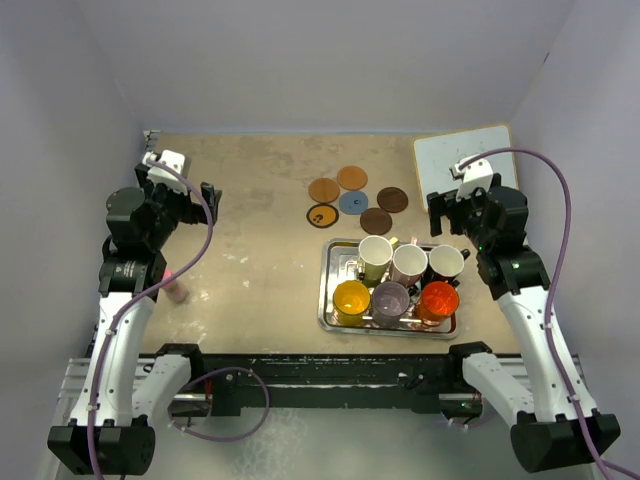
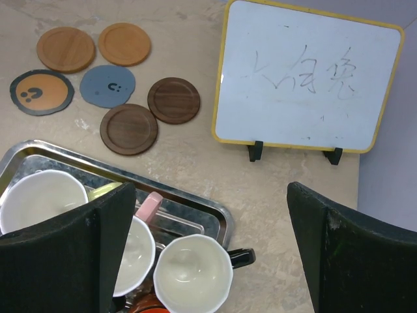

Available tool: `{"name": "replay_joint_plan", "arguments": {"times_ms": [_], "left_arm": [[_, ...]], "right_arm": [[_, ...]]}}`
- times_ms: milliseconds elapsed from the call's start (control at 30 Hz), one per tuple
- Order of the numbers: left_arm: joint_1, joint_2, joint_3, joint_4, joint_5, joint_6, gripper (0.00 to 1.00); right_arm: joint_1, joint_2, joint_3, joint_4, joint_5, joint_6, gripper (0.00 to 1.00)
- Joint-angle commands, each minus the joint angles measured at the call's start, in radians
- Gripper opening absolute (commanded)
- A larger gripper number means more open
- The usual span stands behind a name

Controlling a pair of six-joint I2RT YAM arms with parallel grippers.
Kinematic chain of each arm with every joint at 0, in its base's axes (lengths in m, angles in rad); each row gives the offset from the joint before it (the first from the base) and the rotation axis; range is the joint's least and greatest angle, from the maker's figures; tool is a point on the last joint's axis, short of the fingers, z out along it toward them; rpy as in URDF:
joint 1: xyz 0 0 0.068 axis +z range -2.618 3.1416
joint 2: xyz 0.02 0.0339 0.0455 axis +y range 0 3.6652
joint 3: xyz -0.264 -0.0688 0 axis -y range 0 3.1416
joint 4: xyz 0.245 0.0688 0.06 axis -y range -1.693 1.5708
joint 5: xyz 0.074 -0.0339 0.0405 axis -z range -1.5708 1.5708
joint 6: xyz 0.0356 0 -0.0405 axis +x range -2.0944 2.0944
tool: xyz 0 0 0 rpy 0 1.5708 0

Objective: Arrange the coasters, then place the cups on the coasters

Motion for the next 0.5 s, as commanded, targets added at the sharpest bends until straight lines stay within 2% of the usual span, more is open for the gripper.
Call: {"name": "replay_joint_plan", "arguments": {"times_ms": [0,467], "left_arm": [[0.007,-0.013,-0.004,0.037,0.021,0.000,0.98],[0.011,-0.016,-0.003,0.040,0.027,-0.009,0.98]], "right_arm": [[0.005,0.000,0.011,0.038,-0.021,-0.008,1.00],[0.005,0.003,0.008,0.036,-0.035,-0.006,1.00]]}}
